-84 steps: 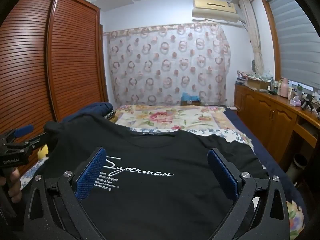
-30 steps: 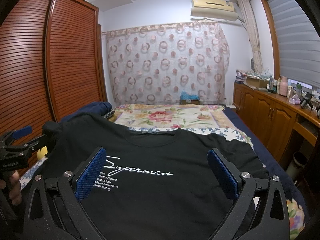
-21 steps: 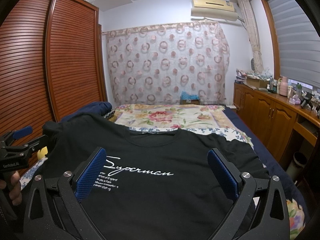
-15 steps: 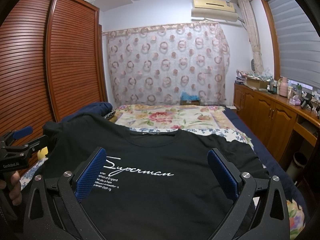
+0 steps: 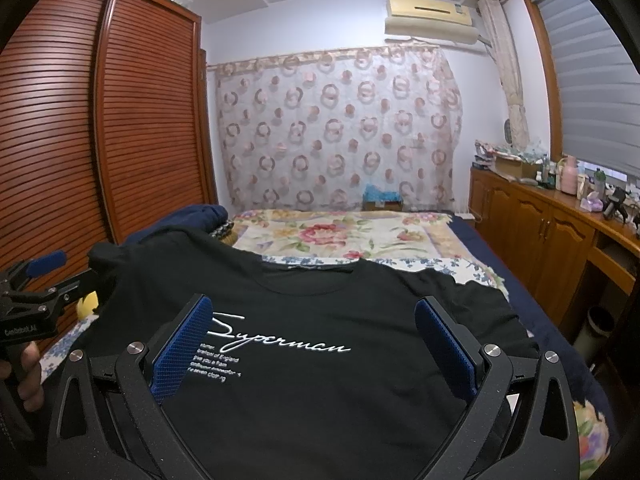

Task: Fold small clothes

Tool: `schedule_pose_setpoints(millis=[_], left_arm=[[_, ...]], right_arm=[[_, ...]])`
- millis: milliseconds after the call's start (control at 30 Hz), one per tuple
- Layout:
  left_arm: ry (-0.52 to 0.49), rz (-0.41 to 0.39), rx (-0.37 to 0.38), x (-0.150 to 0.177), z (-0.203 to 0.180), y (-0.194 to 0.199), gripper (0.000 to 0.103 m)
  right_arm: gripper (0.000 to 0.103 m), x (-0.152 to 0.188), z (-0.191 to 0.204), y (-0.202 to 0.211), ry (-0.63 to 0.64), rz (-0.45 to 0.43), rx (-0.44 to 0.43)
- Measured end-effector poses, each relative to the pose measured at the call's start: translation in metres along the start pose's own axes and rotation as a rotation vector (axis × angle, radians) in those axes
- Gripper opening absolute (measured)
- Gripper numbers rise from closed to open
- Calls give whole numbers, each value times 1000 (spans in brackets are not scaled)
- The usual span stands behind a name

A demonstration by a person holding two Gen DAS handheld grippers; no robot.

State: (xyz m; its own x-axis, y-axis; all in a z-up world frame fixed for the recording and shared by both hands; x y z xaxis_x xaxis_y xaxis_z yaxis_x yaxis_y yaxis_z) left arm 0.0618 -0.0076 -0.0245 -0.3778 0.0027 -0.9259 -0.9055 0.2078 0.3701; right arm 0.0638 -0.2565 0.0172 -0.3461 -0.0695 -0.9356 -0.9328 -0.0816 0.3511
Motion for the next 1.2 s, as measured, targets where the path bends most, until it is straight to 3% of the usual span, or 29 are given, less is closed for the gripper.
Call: schedule_pose_setpoints(millis=[267,800,1067,1200], left_arm=[[-4,29,-9,1,13,-4,103],[21,129,-90,13,82,-34,103],[83,171,-86,23,121,-42,102],[149,187,-87,29,150,-40,96]], right_arm=[[103,3,11,-12,34,15,-38],[103,-1,45,-53,90,67,-110],[103,-7,60,-87,112,119,-151],[103,-10,74,-104,144,154,-185]])
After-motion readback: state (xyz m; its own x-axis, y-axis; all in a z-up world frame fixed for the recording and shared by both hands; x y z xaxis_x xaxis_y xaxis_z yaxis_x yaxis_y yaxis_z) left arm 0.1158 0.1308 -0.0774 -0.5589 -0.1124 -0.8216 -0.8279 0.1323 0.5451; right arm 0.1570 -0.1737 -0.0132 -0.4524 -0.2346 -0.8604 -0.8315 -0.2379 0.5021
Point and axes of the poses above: each gripper's, at about its wrist camera, not at the fingertips, and y roughly against the way its jaws point, z to its left, x to its underside, the point moved 7 cm from there along -y, roughly the way its jaws point, and after that the axes turned 12 degrees about x, right-handed, at the moved point
